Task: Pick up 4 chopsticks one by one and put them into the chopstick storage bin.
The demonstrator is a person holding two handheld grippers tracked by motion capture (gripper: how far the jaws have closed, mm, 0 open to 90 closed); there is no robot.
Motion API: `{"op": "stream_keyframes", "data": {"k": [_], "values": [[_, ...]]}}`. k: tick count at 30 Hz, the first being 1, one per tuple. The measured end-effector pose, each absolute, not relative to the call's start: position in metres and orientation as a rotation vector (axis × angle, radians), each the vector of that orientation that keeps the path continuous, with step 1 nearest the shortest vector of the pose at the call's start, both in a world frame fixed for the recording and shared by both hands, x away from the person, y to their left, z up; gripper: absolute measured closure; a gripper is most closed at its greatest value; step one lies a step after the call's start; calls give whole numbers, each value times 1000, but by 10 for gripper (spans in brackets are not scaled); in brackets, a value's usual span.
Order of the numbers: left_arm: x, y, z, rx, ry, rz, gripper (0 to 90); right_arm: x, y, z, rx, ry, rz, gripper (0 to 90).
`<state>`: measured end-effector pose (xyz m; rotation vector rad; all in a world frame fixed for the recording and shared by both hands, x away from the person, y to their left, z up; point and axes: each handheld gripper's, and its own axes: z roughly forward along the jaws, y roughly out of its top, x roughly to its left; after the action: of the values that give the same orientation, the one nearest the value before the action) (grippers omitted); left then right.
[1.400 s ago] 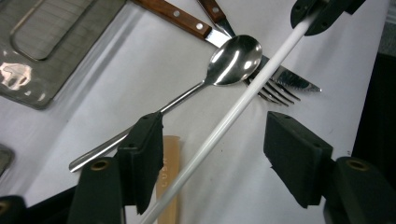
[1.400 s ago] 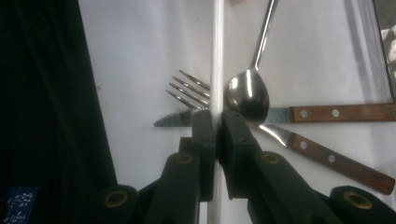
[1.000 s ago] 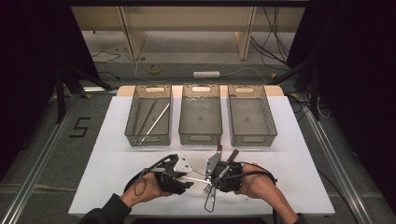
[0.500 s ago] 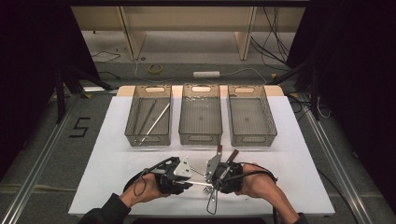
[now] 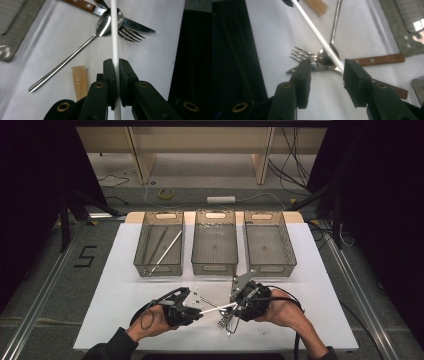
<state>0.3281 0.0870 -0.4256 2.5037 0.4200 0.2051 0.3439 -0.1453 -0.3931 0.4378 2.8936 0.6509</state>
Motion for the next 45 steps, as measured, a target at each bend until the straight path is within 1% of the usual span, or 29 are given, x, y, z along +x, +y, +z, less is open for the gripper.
{"op": "stream_keyframes", "data": {"k": [2, 8, 13, 18, 27, 33, 38, 45], "values": [[331, 90, -424, 2486, 459, 204, 851, 344, -148, -391, 475, 2873, 668, 562], [339, 100, -421, 2424, 595, 256, 851, 346, -157, -388, 545, 2818, 756, 517], [346, 109, -418, 2355, 715, 268, 851, 348, -164, -391, 636, 2776, 816, 454], [353, 121, -414, 2298, 802, 284, 851, 349, -175, -395, 722, 2721, 916, 423], [369, 142, -405, 2209, 906, 357, 851, 346, -189, -409, 794, 2685, 956, 420], [388, 157, -398, 2141, 979, 415, 851, 339, -196, -417, 829, 2654, 1003, 416], [405, 166, -395, 2097, 1041, 459, 851, 334, -203, -423, 890, 2604, 1081, 389], [428, 178, -398, 2060, 1127, 484, 851, 328, -205, -425, 904, 2581, 1138, 353]]}}
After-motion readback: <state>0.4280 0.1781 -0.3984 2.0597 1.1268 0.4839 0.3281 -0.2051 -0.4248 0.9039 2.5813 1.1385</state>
